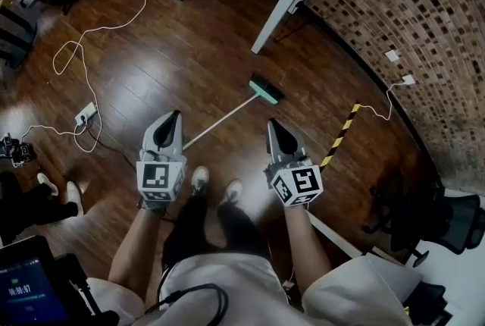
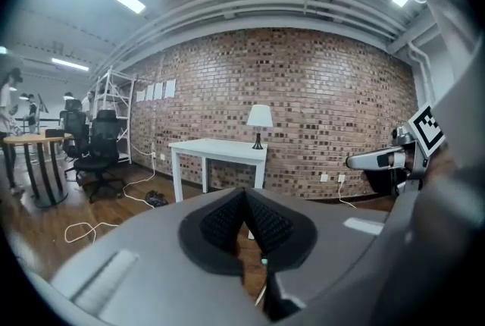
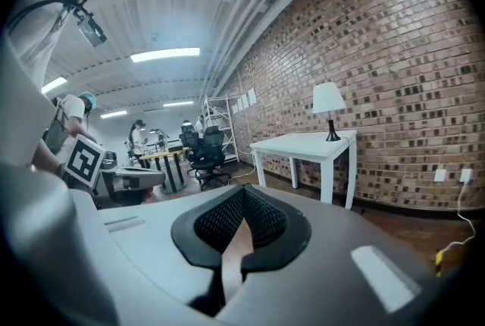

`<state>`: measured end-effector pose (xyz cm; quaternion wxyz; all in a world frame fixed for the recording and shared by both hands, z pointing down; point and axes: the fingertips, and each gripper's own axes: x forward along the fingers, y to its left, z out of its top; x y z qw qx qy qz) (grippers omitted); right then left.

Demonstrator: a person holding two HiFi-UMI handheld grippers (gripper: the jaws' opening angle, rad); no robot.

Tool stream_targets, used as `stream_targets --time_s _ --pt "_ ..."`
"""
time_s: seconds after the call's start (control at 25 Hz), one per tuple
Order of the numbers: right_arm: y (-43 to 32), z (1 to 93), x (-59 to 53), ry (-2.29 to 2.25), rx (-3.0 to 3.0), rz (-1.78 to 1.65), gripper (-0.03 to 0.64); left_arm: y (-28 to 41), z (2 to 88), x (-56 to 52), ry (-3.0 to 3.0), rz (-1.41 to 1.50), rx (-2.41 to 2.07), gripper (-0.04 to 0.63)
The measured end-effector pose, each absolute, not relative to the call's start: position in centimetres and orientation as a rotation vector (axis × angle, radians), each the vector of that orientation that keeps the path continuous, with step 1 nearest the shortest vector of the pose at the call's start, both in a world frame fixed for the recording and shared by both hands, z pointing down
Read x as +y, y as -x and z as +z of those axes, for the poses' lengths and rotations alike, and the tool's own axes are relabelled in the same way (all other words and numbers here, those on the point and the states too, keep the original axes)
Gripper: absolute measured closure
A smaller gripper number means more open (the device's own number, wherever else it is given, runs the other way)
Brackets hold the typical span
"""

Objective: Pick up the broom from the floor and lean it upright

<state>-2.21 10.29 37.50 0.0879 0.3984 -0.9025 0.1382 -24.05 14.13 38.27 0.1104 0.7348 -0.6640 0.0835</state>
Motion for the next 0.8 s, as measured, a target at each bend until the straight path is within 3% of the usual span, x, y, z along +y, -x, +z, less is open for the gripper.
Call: stream_targets --time_s 0.44,0.8 --pt "8.8 51.8 7.7 -0.871 -2.697 0.384 0.603 28.9 51.5 14.0 -1.924 0.249 -2.05 0.594" --pt "12.0 68.1 8.1 -0.706 -2.667 0.398 0.603 27.6 69.5 15.5 -1.792 0.305 -1.976 0.594"
